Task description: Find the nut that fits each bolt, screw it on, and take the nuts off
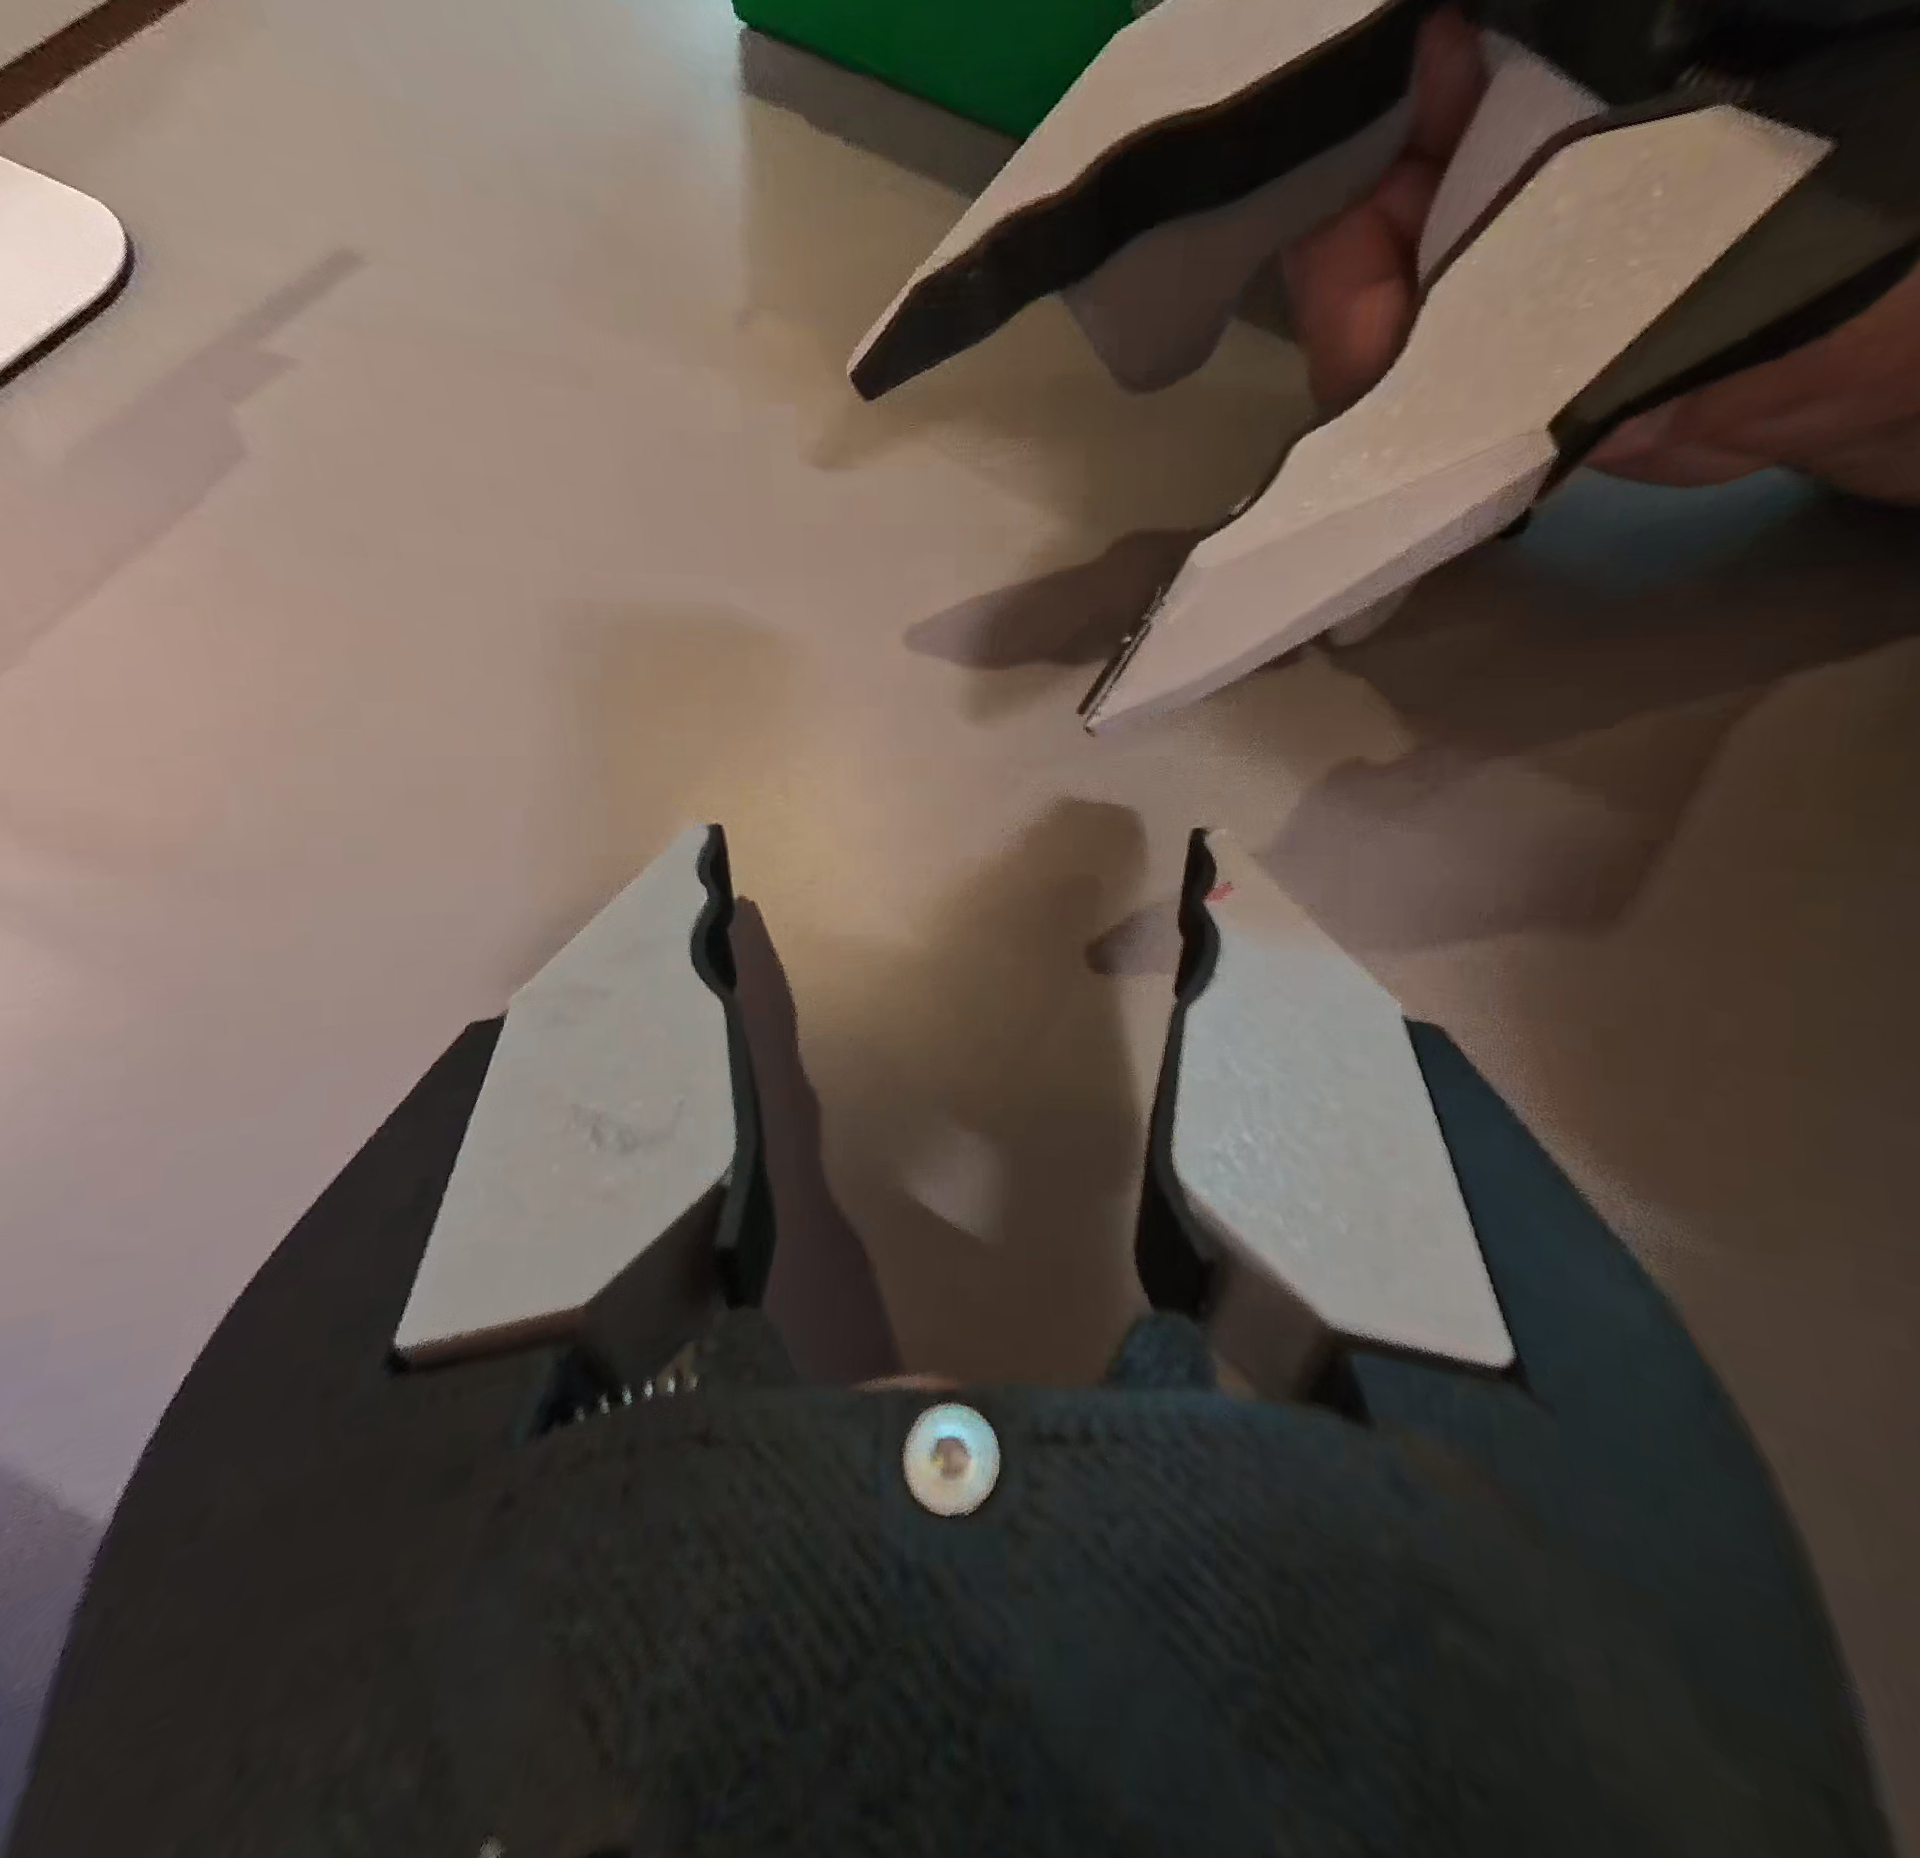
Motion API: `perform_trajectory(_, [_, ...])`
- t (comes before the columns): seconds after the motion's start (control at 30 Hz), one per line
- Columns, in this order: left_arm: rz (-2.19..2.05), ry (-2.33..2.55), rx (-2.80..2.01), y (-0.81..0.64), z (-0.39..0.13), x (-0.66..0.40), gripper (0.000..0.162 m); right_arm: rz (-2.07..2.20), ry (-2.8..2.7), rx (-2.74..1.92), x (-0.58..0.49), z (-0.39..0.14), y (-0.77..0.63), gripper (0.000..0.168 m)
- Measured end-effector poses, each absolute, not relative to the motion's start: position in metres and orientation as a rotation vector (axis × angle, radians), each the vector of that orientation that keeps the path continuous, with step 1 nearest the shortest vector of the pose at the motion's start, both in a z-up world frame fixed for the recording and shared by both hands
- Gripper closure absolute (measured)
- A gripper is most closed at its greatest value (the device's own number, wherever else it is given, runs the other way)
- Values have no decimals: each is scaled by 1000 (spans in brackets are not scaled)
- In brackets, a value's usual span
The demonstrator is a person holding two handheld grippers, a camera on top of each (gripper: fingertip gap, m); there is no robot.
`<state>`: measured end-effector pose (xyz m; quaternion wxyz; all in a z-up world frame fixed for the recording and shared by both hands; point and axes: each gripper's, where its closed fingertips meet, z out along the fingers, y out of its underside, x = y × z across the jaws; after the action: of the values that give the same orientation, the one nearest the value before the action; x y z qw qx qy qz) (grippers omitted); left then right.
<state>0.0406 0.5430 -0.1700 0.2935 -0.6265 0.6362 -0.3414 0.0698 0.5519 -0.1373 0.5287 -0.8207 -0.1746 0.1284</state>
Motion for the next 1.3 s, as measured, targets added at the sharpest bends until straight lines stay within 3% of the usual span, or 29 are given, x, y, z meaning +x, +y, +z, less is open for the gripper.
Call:
perform_trajectory(0.1, [-899, 1702, -1632, 541, -168, 40, 84, 328, -426, -1956, 64, -136, 550, 93])
perform_trajectory(0.4, [-807, 1662, -1553, 552, -162, 44, 85, 171, -508, -1908, 59, -134, 552, 96])
perform_trajectory(0.6, [-776, 1568, -1552, 561, -154, 41, 113, 127, -449, -1860, 70, -126, 550, 102])
perform_trajectory(0.73, [-747, 1551, -1574, 563, -156, 38, 104, 118, -426, -1882, 75, -128, 552, 104])
perform_trajectory(1.0, [-664, 1631, -1578, 565, -167, 35, 102, 106, -498, -1967, 68, -144, 555, 107])
perform_trajectory(1.13, [-719, 1576, -1574, 565, -158, 31, 132, 85, -495, -1998, 69, -149, 554, 104])
perform_trajectory(1.3, [-768, 1561, -1587, 563, -152, 29, 130, 186, -506, -2065, 66, -158, 551, 109])
